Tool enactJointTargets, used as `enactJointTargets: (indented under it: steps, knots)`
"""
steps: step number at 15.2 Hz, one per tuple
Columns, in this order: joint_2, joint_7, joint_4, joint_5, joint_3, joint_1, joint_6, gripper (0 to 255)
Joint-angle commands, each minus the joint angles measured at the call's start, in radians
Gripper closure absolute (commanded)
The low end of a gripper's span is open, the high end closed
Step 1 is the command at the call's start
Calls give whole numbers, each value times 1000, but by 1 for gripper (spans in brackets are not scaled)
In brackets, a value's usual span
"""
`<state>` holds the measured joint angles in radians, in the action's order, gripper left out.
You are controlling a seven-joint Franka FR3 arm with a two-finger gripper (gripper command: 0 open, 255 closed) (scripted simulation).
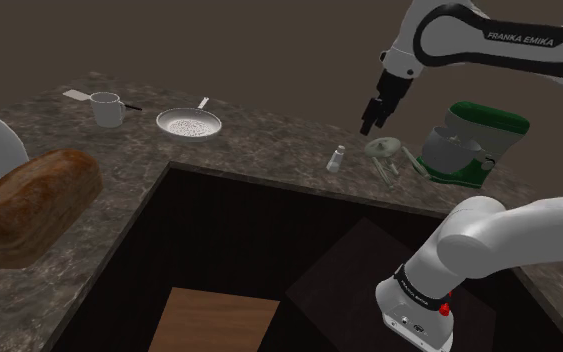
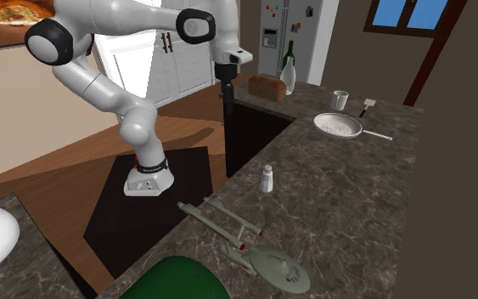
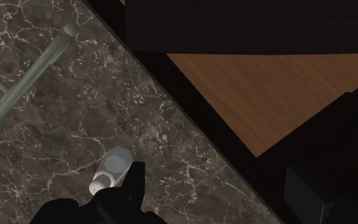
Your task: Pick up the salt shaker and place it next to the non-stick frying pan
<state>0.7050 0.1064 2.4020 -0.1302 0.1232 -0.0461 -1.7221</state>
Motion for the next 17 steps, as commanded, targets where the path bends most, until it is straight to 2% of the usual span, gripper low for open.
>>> enactJointTargets:
  steps: [1, 6, 10, 13, 17]
  knots:
    - [-52, 35, -2, -5, 41, -6, -53, 0]
    - [-199, 129, -22, 1, 142, -15, -177, 0]
    - [-336, 216, -63, 34, 221, -14, -266, 0]
    - [-450, 291, -107, 80, 276, -10, -323, 0]
    - [-616, 407, -186, 175, 337, -9, -380, 0]
